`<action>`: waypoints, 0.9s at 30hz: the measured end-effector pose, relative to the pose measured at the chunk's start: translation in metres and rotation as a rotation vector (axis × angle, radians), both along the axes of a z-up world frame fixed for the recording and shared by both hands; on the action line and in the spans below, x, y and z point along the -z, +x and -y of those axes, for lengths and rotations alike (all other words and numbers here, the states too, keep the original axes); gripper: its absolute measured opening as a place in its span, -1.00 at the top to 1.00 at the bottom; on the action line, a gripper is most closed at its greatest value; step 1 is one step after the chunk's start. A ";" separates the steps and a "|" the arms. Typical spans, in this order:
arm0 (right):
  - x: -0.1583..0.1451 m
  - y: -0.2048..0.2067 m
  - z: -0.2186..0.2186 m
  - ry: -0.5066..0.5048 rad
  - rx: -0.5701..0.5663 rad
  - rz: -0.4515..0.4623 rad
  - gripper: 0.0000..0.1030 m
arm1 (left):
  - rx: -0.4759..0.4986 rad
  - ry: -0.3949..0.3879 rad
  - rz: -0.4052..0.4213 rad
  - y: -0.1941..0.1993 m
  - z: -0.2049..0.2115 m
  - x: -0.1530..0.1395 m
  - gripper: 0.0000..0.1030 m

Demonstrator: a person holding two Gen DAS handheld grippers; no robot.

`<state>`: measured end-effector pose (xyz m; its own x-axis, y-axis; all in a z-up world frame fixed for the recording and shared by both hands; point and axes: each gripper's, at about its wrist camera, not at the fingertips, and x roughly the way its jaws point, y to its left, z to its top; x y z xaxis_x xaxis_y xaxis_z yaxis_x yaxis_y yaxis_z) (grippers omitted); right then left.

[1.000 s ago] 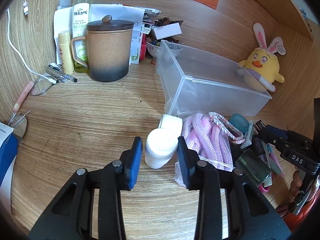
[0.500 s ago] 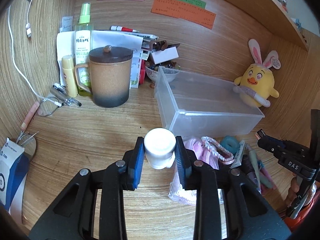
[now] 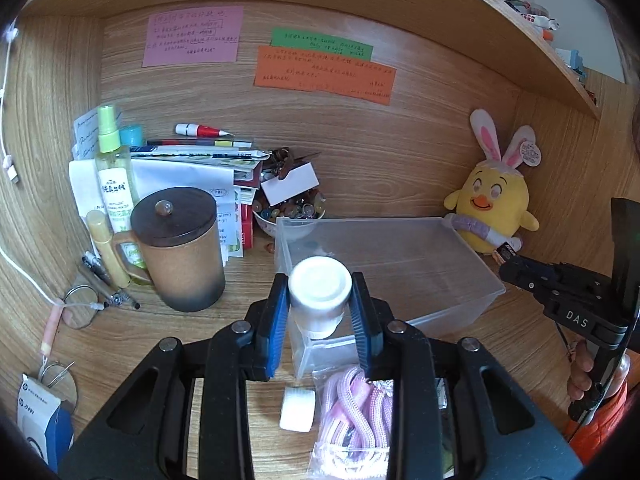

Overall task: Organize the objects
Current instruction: 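Grasp white pill bottle with left tool while right tool grasps Max staple box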

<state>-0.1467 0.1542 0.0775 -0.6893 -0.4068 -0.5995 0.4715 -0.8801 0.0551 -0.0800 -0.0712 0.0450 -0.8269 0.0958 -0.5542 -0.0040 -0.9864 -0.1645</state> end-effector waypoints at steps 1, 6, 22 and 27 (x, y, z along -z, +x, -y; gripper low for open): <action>0.001 -0.006 0.003 0.014 0.003 0.002 0.53 | 0.008 0.002 0.014 -0.007 -0.001 0.002 0.42; 0.017 -0.033 0.010 0.040 0.006 0.067 0.53 | 0.049 -0.009 0.086 -0.035 -0.007 0.017 0.42; 0.061 -0.073 0.046 0.155 -0.053 0.204 0.53 | 0.085 -0.093 0.208 -0.075 -0.025 0.051 0.42; 0.062 -0.073 0.051 0.172 -0.060 0.205 0.52 | 0.096 -0.086 0.215 -0.076 -0.025 0.051 0.42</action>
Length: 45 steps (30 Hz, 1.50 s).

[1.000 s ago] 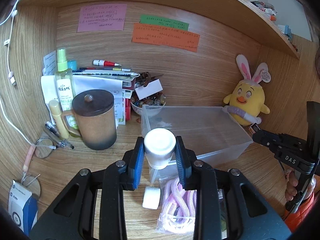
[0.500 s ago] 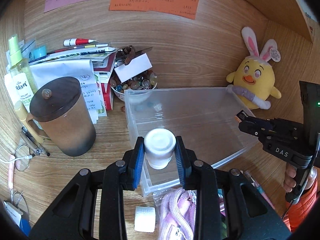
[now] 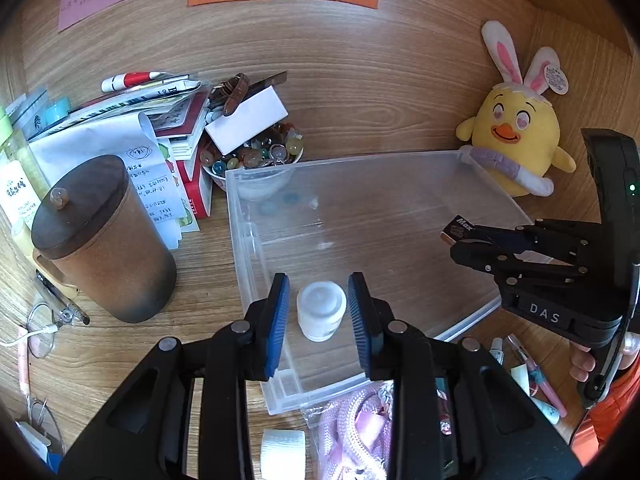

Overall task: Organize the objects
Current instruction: 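Grasp white pill bottle with left tool while right tool grasps Max staple box, then release pill bottle and staple box into the clear box with both tools, then grasp white tape roll with left tool while right tool grasps pink pen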

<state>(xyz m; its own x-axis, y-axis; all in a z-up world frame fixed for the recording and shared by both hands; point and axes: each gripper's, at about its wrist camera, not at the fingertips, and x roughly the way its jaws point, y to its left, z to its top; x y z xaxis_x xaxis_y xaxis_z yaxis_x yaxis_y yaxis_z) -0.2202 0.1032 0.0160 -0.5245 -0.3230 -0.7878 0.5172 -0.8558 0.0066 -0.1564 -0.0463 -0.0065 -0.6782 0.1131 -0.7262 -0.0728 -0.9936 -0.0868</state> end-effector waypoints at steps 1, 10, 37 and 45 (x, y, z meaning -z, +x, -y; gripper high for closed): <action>-0.001 0.000 0.000 0.003 -0.001 -0.001 0.51 | 0.000 0.003 -0.001 0.000 0.000 -0.001 0.41; -0.014 0.017 -0.007 -0.005 -0.007 -0.055 0.12 | -0.018 -0.013 -0.083 0.025 0.000 -0.020 -0.20; -0.001 0.108 -0.081 -0.002 0.116 -0.116 -0.45 | -0.133 0.018 0.002 0.092 0.035 0.025 -0.87; 0.032 0.111 -0.098 -0.032 0.160 0.006 -0.19 | -0.139 0.034 0.036 0.090 0.032 0.043 -0.46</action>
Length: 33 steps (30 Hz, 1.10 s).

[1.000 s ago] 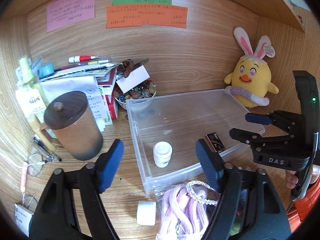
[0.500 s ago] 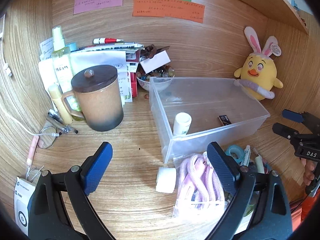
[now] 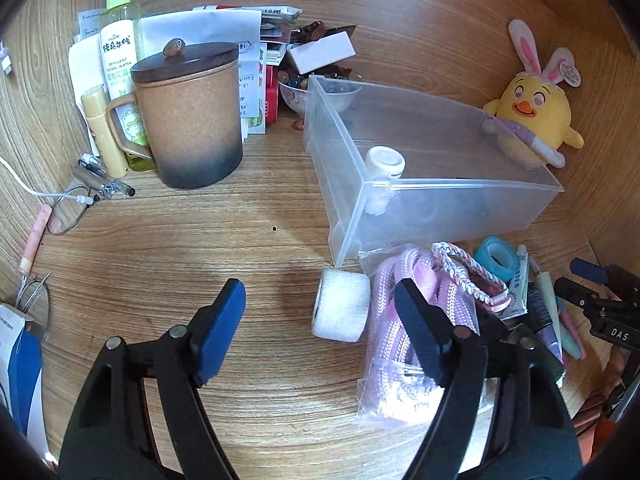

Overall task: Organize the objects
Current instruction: 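Grasp white tape roll with left tool while right tool grasps pink pen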

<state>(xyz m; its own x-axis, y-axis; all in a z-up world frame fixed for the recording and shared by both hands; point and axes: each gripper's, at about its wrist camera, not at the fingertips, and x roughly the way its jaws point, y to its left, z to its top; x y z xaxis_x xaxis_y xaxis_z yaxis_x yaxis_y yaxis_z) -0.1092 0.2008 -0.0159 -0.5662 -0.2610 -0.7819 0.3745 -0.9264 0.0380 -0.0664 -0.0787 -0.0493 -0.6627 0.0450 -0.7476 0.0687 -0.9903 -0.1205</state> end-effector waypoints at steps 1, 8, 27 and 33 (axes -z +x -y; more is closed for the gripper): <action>0.002 0.000 -0.001 -0.002 0.005 0.007 -0.16 | 0.001 0.001 0.001 -0.001 -0.001 0.001 -0.40; 0.009 0.005 0.000 -0.008 -0.019 0.038 0.04 | 0.016 -0.023 0.018 -0.004 -0.008 0.007 0.07; 0.012 0.010 0.003 0.002 -0.072 0.038 0.70 | -0.034 -0.035 -0.065 0.013 0.003 -0.017 0.53; -0.002 0.010 -0.009 -0.025 -0.022 -0.002 0.70 | -0.030 -0.043 -0.126 0.018 0.000 -0.038 0.53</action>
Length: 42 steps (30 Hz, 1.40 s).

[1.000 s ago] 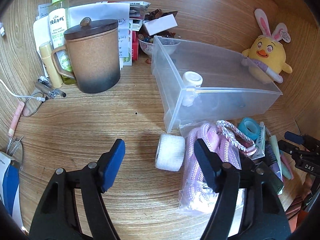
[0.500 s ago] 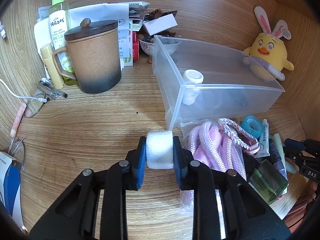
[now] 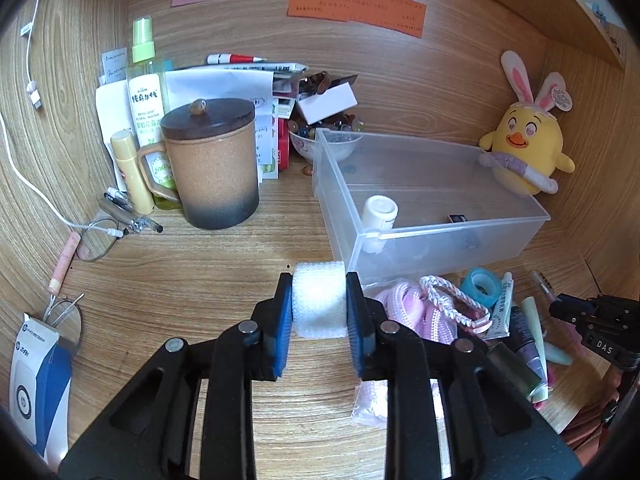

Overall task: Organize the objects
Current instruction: 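Grasp white tape roll with left tool while right tool grasps pink pen, then lower tape roll and pink pen into the clear box and open both tools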

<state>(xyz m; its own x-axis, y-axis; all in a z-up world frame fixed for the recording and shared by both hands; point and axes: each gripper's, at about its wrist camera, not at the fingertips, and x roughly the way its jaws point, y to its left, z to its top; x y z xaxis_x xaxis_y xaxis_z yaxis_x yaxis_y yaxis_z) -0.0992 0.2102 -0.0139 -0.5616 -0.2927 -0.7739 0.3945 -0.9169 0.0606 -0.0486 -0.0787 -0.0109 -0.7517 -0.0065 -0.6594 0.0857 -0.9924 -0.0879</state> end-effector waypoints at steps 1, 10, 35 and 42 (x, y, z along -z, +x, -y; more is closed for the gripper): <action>-0.004 0.000 -0.002 -0.005 0.005 -0.010 0.70 | 0.002 -0.003 -0.012 0.000 -0.001 -0.004 0.53; -0.064 -0.010 -0.004 -0.052 0.011 -0.182 0.70 | 0.040 -0.001 -0.102 -0.013 -0.013 -0.040 0.53; -0.096 -0.108 0.088 -0.055 -0.122 -0.217 0.70 | 0.203 0.015 0.010 -0.108 -0.062 -0.031 0.53; -0.060 -0.127 0.113 0.001 -0.202 -0.119 0.70 | 0.219 0.030 0.072 -0.125 -0.067 -0.012 0.53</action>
